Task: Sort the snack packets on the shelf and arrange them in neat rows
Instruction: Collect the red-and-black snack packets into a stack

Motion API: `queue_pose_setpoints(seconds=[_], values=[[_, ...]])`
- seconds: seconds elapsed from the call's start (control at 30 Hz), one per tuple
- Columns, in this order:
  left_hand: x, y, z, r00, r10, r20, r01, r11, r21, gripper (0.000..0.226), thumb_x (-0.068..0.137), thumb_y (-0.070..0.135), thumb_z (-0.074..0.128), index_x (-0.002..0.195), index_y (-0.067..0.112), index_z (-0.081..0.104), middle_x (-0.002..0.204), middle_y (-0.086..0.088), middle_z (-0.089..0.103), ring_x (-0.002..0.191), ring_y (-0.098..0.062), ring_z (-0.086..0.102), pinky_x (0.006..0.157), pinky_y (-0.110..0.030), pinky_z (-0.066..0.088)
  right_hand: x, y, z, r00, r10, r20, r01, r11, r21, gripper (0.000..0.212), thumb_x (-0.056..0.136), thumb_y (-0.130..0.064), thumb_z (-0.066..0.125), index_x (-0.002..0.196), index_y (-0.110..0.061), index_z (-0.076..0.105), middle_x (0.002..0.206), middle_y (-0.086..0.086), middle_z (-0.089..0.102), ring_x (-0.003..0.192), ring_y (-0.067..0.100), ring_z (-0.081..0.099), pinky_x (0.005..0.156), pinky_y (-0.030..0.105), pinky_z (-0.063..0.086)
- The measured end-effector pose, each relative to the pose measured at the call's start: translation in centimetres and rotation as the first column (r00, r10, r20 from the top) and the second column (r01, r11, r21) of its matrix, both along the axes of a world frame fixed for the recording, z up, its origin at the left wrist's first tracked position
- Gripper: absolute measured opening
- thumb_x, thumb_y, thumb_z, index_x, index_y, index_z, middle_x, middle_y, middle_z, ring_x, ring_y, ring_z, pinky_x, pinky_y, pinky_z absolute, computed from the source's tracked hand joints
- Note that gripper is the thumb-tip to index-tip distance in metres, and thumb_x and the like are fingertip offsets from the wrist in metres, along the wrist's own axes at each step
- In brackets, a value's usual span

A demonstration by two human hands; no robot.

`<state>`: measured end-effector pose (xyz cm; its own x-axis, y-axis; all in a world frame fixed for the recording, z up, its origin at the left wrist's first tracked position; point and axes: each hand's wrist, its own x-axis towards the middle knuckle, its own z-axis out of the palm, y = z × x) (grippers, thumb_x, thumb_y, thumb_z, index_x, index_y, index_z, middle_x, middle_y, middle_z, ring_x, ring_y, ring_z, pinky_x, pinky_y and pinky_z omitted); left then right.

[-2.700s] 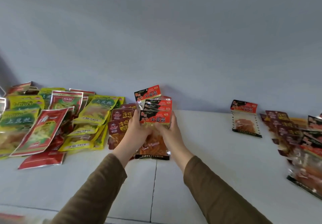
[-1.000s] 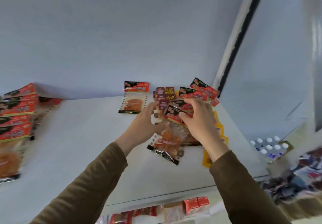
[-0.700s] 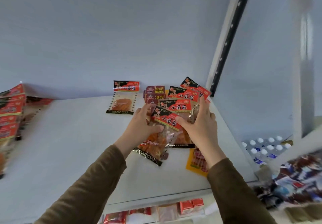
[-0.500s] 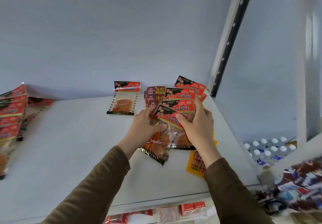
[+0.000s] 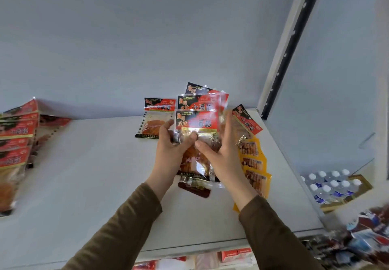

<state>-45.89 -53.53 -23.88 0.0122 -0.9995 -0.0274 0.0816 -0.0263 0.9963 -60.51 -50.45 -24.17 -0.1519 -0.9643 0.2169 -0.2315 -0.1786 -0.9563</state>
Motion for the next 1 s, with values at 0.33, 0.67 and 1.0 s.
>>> queue_pose_setpoints(seconds=[0.33, 0.67, 1.0], values=[[3.4, 1.1, 2.3, 0.923, -0.37, -0.103, 0.371, 0.929, -0.018, 0.069, 0.089, 0.027, 0.08, 0.144, 0.039, 0.04, 0.131, 0.0, 0.069, 0.114, -0.021, 0.071, 0.084, -0.029, 0.06, 2.1, -2.3, 2.5, 0.989, 0.026, 0.148, -0.026, 1.0, -0.001, 0.055, 0.093, -0.025, 0.07, 0.139, -0.041, 0.045, 0.12, -0.022, 0.065, 0.11, -0.004, 0.063, 0.091, 0.028, 0.056], [7.7, 1.0, 0.7, 0.907, -0.168, -0.385, 0.244, 0.957, 0.157, 0.051, 0.084, 0.022, 0.076, 0.133, 0.018, 0.061, 0.121, -0.015, 0.074, 0.099, -0.033, 0.076, 0.072, -0.04, 0.063, 3.9, -1.9, 5.2, 0.945, 0.326, -0.011, -0.317, 0.927, 0.202, 0.07, 0.085, -0.084, 0.033, 0.146, -0.049, 0.035, 0.107, -0.06, 0.048, 0.091, -0.041, 0.042, 0.08, 0.009, 0.032], [9.8, 0.3, 0.3, 0.922, -0.075, -0.381, 0.146, 0.976, 0.159, 0.047, 0.084, 0.025, 0.075, 0.13, 0.025, 0.063, 0.12, -0.011, 0.075, 0.097, -0.03, 0.077, 0.069, -0.039, 0.063, -8.4, -4.9, 2.0, 0.562, -0.174, -0.809, 0.575, 0.785, 0.231, 0.125, 0.069, -0.091, 0.055, 0.16, -0.024, 0.002, 0.156, 0.015, 0.041, 0.14, 0.04, 0.039, 0.11, 0.054, 0.036]])
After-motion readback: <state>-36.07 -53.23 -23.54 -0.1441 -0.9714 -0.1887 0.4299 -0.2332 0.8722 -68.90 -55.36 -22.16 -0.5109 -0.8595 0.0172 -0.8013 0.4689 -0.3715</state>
